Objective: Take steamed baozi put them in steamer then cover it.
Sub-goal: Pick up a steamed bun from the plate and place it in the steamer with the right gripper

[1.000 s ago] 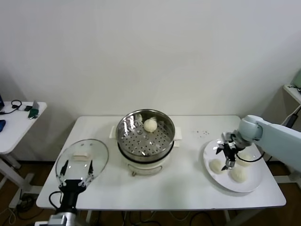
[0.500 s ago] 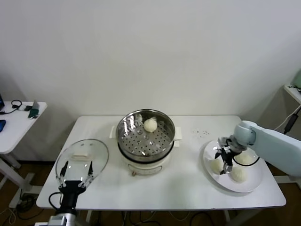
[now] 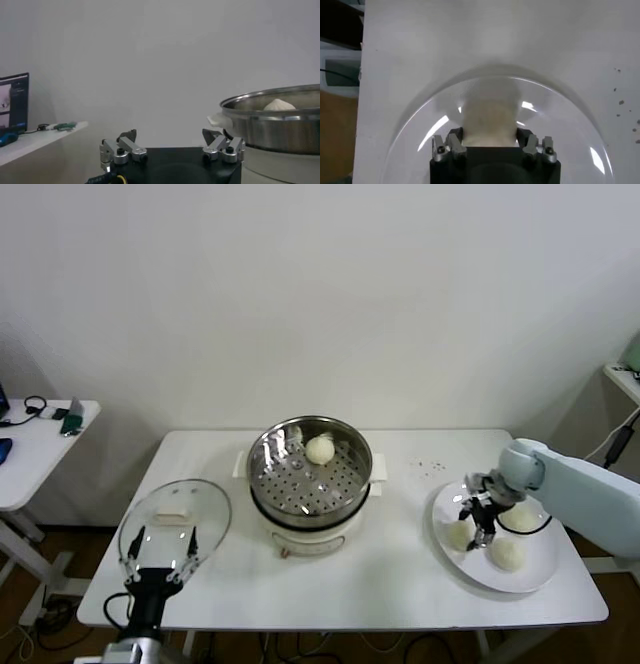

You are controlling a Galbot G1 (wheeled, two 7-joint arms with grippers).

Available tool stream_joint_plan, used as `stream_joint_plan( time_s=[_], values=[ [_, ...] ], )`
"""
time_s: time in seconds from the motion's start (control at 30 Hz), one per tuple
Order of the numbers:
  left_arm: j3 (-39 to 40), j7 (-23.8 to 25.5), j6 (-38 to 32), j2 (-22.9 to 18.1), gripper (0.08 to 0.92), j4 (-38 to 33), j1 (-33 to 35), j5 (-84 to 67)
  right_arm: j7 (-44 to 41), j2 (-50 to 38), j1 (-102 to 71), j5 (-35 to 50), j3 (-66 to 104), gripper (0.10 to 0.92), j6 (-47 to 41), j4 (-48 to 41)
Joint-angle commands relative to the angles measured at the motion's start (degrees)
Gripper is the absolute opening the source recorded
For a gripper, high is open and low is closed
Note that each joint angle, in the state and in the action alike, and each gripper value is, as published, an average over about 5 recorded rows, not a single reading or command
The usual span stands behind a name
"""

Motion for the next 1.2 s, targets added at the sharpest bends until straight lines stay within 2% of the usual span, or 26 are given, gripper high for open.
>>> stream_joint_plan(
  time_s=[0.03, 0.3, 0.43, 0.67, 0.9, 1.2],
  values=[
    [0.08, -0.01, -0.09, 0.01, 0.823, -0.12, 0.15, -0.02, -0.03, -1.15, 6.25, 4.41, -3.30, 0.687, -0.52, 1.04],
    [0.87, 0.03, -0.16, 0.33, 0.823, -0.58, 0.72, 0.46, -0.43, -0.38, 32.17, 19.58, -22.26, 0.687, -1.07, 3.91],
    [1.32, -0.01, -0.23, 0.52, 0.823, -0.96, 0.87, 0.52, -0.35, 4.01, 42.05, 26.14, -28.68, 0.687, -1.62, 4.83],
    [2.49, -0.26, 0.05, 0.60, 0.823, -1.61, 1.26, 1.20, 1.41, 14.18, 48.05, 40.07, -31.81, 0.687, -4.34, 4.23],
    [3.31, -0.22, 0.00, 0.83, 0.823, -2.27, 1.30, 1.63, 3.39, 26.07, 47.12, 45.07, -32.51, 0.687, -5.90, 1.51],
    [2.84, -0.22, -0.79, 3.27, 0.823, -1.63, 1.66, 0.82, 5.68, 39.40, 40.57, 47.35, -30.60, 0.692, -7.46, -2.98]
  ],
)
